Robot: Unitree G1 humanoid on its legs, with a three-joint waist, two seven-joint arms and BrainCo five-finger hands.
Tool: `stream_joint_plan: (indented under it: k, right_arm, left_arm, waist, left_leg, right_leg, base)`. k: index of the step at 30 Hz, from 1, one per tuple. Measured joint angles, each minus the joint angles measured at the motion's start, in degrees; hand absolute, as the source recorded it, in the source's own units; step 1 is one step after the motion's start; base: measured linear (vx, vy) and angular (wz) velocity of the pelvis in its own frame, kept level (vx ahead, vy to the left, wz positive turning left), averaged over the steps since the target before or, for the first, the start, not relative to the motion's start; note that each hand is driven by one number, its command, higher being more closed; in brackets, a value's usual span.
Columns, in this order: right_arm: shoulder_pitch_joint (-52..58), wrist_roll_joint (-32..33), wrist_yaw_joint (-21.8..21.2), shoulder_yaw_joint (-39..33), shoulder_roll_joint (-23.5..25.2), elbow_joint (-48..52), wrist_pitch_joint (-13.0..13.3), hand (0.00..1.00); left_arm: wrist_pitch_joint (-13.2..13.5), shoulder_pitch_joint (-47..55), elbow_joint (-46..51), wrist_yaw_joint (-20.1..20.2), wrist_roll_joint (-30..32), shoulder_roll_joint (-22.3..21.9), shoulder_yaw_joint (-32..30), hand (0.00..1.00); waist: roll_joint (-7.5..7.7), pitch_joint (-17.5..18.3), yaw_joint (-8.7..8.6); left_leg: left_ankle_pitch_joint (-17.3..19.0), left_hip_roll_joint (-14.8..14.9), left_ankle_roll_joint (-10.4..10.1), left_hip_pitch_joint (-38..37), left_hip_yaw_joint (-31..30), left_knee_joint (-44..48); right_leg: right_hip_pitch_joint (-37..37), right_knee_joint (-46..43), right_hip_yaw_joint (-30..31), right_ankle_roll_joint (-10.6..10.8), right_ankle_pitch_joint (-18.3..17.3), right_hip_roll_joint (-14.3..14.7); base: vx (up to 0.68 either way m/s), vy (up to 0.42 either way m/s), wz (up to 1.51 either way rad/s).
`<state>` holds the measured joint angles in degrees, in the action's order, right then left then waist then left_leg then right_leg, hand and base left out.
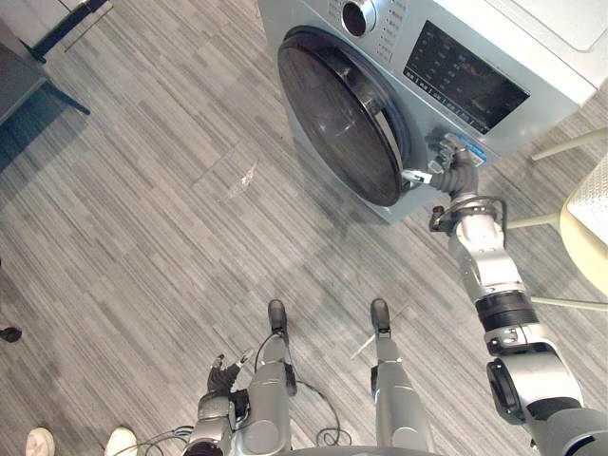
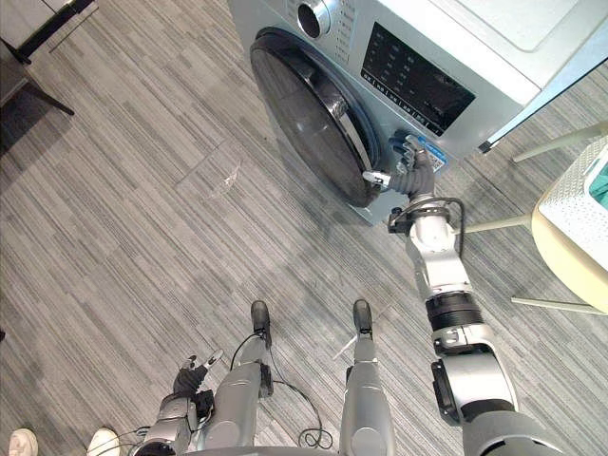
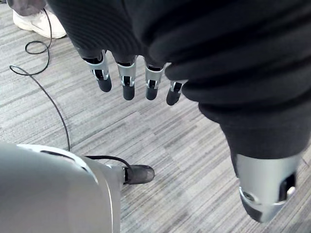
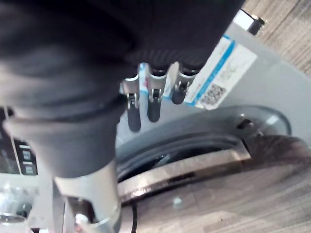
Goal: Pick up the laundry basket with both hands and put the clothes into the washing machine.
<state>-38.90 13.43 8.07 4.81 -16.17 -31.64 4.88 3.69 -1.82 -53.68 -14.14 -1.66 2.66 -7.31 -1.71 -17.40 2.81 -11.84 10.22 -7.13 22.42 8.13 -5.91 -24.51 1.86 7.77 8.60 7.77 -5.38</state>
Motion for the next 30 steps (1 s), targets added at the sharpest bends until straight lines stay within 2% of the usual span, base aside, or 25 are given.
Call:
stream_joint_plan:
  k: [2,3,6,9,12,15,18,21,24,25,27,30]
  right_arm:
    - [0.04,0.52,1.81,0.13,2.53,-1.83,0.81,0.0]
    - [0.2,1.91,2.32,-0.05,3.83,-2.48,1.38,0.0]
    - [1.04,3.74,2.73,0.69,4.65,-3.39,1.65,0.0]
    - [3.33,5.23,2.93,3.9,4.77,-3.64,2.07,0.0]
    - [4.72,6.2,2.57,9.16,5.41,-3.64,2.15,0.0]
    - [5.05,6.88,0.32,12.08,6.5,-3.6,2.0,0.0]
    - [5.77,7.16,-2.61,18.44,6.32,-0.12,0.87,0.0]
    - [11.61,6.31,-7.39,24.8,6.91,10.13,1.28,0.0]
    - [18.96,6.75,-12.43,29.28,8.58,13.67,1.17,0.0]
    - [21.19,6.74,-13.46,29.19,8.51,14.86,0.96,0.0]
    - [26.94,6.62,-14.65,26.54,7.81,20.13,0.84,0.0]
    - [32.44,6.1,-14.66,20.81,6.18,25.55,0.89,0.0]
  left_arm:
    - [-0.04,-0.5,0.12,-0.5,-0.02,0.13,0.0,0.0]
    - [-0.02,-0.64,0.25,-0.95,-0.02,0.46,-0.02,0.0]
    - [-0.19,-1.42,0.22,-1.09,-0.1,0.88,-0.1,0.0]
    - [-0.1,-1.74,0.39,-1.24,-0.27,0.81,-0.97,0.0]
    - [-0.79,-1.71,0.34,-1.5,-0.48,0.9,-2.51,0.0]
    - [-1.06,-1.71,0.33,-1.57,-0.45,0.86,-4.5,0.0]
    - [-1.38,-1.71,0.3,-1.81,-0.41,0.75,-5.96,0.0]
    - [-2.21,-1.48,-0.03,-2.3,-0.02,0.88,-8.6,0.0]
    - [-2.98,-1.42,-1.31,-2.19,0.13,1.05,-9.35,0.0]
    - [-3.25,-1.42,-1.44,-2.1,0.27,1.08,-9.89,0.0]
    - [-3.49,-1.27,-2.15,-2.04,1.58,1.22,-11.28,0.0]
    - [-3.87,-1.25,-2.71,-1.29,3.36,2.25,-11.06,0.0]
  waist:
    - [0.4,-0.22,0.11]
    - [1.17,-0.5,-0.01]
    - [2.61,-0.46,0.1]
    - [3.9,-0.36,1.22]
    - [4.56,-0.18,1.41]
    - [4.63,-0.14,1.59]
    - [5.1,0.16,2.95]
    - [6.26,1.55,3.3]
    - [7.65,3.43,3.75]
    - [8.08,3.88,3.64]
    - [9.25,4.67,1.56]
    - [10.19,5.29,-0.43]
  left_leg:
    - [-0.13,0.03,0.11,-0.03,-0.39,0.01]
    - [-0.16,0.09,0.07,-0.34,-0.81,0.01]
    - [-0.2,0.47,0.0,-0.65,-1.85,0.03]
    - [-0.16,1.39,-0.05,-1.64,-2.93,0.03]
    - [0.16,2.51,-0.16,-2.32,-3.52,0.04]
    - [0.17,3.22,-0.17,-2.62,-3.42,0.04]
    - [0.18,3.95,-0.16,-2.6,-2.92,0.05]
    - [-0.06,4.03,0.15,-2.81,-1.57,0.07]
    - [-0.48,3.37,0.08,-4.85,-0.05,0.39]
    - [-0.48,3.04,0.08,-5.46,0.36,0.41]
    - [-0.34,2.33,0.02,-6.67,2.11,0.39]
    - [1.06,1.89,0.15,-9.12,5.7,0.21]
  right_leg:
    - [0.82,0.31,-0.95,-0.07,0.06,-0.04]
    - [1.39,0.41,-1.45,-0.07,0.06,-0.04]
    - [2.69,0.94,-2.4,-0.08,0.06,0.24]
    - [4.51,1.36,-3.12,-0.52,-0.11,1.15]
    - [5.75,1.37,-4.47,-1.3,-0.36,2.23]
    - [6.33,1.46,-4.83,-1.82,-0.25,2.95]
    - [6.36,1.68,-4.78,-2.11,-0.12,3.59]
    - [6.41,1.69,-4.33,-2.25,-0.13,3.42]
    - [7.8,1.45,-3.08,-2.24,-0.17,2.68]
    - [8.16,1.45,-2.68,-2.13,-0.26,2.35]
    - [8.27,1.21,-1.13,-1.85,-0.45,1.59]
    - [8.22,0.73,2.46,-1.37,-0.67,1.29]
  base:
    - [0.0,-0.006,0.18]
    - [0.0,-0.002,0.16]
    - [0.0,-0.013,0.16]
    - [-0.02,-0.027,0.12]
    - [-0.04,-0.057,0.09]
    - [-0.06,-0.044,0.03]
    - [-0.06,-0.044,-0.02]
    - [-0.02,-0.018,0.0]
    - [0.04,0.009,-0.09]
    - [0.05,0.02,-0.13]
    - [0.02,0.026,-0.24]
    - [-0.03,0.024,-0.5]
